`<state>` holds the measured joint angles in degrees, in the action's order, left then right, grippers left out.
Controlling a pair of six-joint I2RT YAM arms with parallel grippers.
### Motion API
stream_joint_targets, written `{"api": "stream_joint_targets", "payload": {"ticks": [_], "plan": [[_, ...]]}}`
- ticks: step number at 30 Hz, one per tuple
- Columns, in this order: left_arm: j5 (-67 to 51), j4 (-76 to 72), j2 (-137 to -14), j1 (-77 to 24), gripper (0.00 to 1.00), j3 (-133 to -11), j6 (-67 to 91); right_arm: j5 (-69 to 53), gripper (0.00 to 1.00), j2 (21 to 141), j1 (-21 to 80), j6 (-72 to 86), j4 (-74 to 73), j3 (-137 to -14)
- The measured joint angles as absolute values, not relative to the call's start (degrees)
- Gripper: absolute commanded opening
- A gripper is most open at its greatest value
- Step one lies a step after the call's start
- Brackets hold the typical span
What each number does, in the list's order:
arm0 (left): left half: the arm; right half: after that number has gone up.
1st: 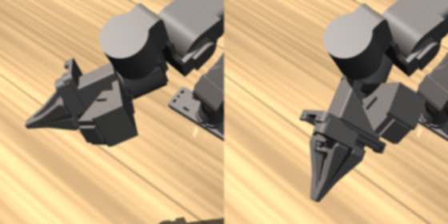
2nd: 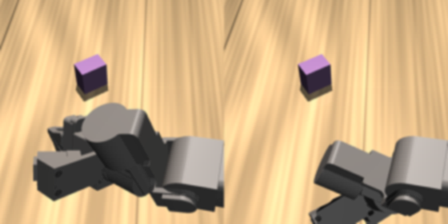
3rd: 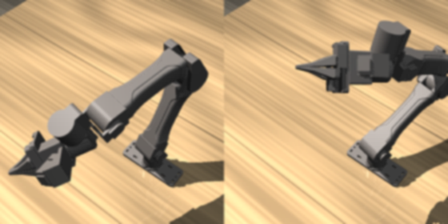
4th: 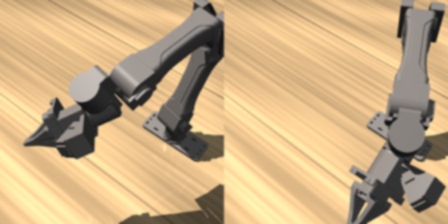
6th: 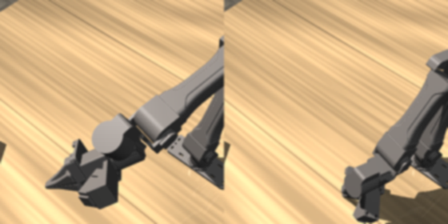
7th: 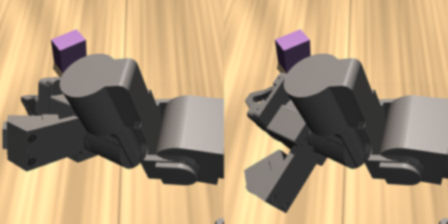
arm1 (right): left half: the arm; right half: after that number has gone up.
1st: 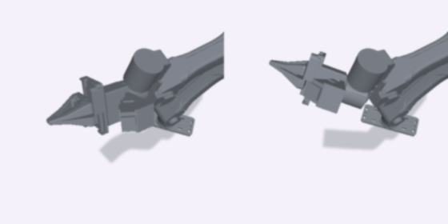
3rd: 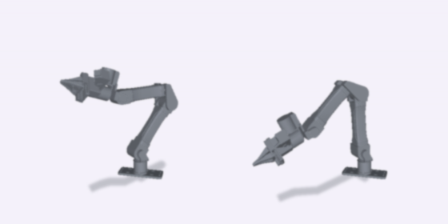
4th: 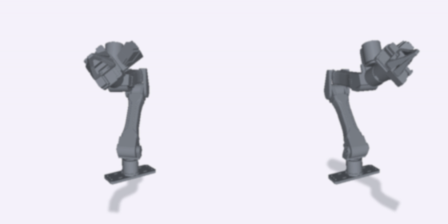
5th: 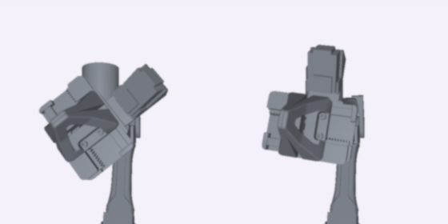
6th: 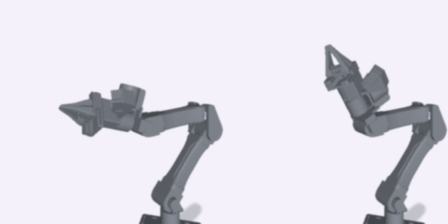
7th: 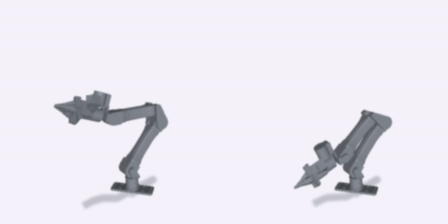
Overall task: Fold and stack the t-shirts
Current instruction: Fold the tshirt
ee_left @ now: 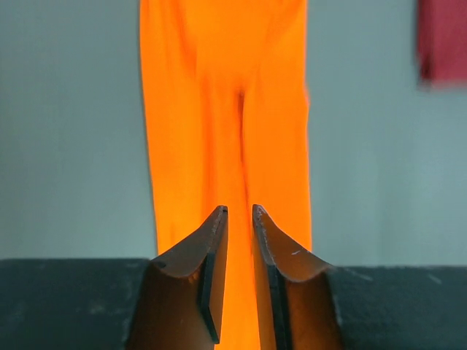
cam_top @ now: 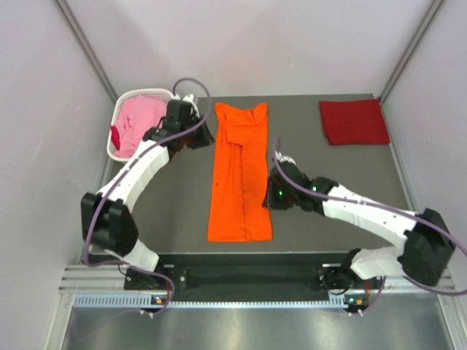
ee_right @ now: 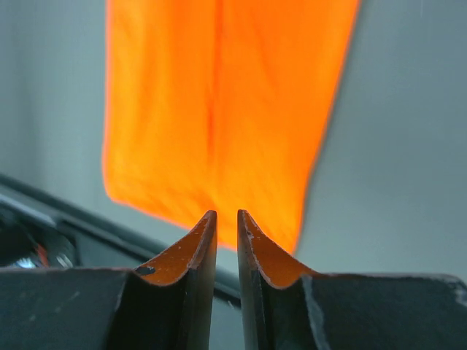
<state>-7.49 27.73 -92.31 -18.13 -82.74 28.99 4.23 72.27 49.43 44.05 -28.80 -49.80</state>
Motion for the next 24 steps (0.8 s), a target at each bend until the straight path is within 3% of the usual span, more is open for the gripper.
{"api": "stream_joint_targets", "payload": {"ticks": [3, 10, 24], "plan": [[-10.24, 27.35, -81.56, -19.18, 0.23, -66.04, 31.94, 3.88, 0.20, 78.50, 46.57, 42.11, -27.53, -57.08], [-15.35, 25.96, -66.13, -24.21, 0.17, -41.69, 39.79, 6.13, 0.24, 97.36, 45.19, 37.23, -27.24, -76.01], [-15.97, 21.50, -60.77, -33.23, 0.16, -30.98, 48.40, 11.03, 0.21, 115.57, 45.17, 35.70, -28.23, -87.59]]}}
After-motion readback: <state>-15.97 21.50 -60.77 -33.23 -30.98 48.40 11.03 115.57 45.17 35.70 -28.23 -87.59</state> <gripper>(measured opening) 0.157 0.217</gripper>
